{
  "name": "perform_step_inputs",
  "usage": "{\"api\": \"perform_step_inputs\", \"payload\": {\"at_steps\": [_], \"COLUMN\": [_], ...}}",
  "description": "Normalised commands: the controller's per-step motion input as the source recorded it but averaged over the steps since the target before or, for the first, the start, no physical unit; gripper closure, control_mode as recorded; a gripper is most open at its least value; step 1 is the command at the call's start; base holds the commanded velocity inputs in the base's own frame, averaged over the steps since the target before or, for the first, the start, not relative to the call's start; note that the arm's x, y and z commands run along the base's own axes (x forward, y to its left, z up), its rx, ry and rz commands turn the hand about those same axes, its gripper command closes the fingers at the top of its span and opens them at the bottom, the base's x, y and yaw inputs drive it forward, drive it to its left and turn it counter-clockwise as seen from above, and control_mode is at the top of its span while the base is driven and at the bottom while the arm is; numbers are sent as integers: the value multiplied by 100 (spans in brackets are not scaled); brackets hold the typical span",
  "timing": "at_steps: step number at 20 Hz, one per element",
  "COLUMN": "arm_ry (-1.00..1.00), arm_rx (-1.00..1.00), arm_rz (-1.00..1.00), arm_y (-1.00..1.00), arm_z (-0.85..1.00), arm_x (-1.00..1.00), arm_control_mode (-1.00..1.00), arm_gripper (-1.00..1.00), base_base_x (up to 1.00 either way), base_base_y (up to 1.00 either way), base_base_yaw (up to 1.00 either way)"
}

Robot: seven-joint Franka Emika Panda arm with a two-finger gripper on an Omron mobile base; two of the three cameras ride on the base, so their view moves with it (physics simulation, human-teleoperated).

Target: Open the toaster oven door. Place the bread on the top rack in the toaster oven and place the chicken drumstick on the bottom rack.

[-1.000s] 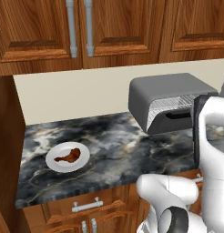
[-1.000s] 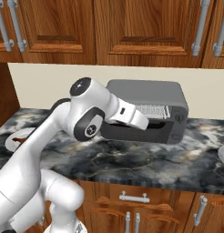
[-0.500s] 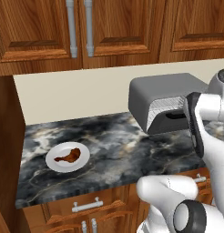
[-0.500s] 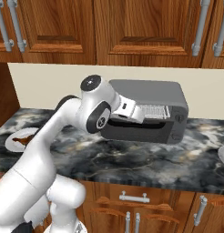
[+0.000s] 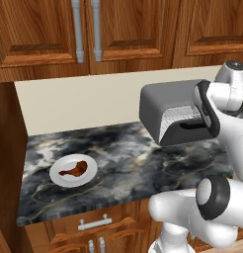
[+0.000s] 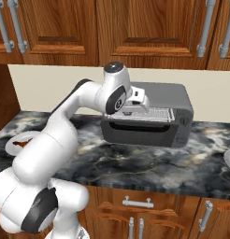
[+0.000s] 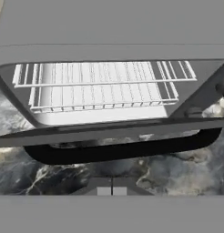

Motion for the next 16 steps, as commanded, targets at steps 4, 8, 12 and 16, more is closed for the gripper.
{"api": "perform_step_inputs", "payload": {"at_steps": [4, 8, 12, 16], "arm_ry": [5, 3, 0, -1], "arm_rx": [0, 0, 0, 0], "arm_rz": [15, 7, 4, 1], "arm_y": [1, 6, 1, 0], "arm_z": [-26, -41, -50, -33], "arm_x": [50, 49, 38, 24], "arm_control_mode": [-100, -100, -100, -100], "arm_gripper": [100, -100, -100, -100], "base_base_x": [0, 0, 0, 0], "base_base_y": [0, 0, 0, 0], "base_base_yaw": [0, 0, 0, 0]}}
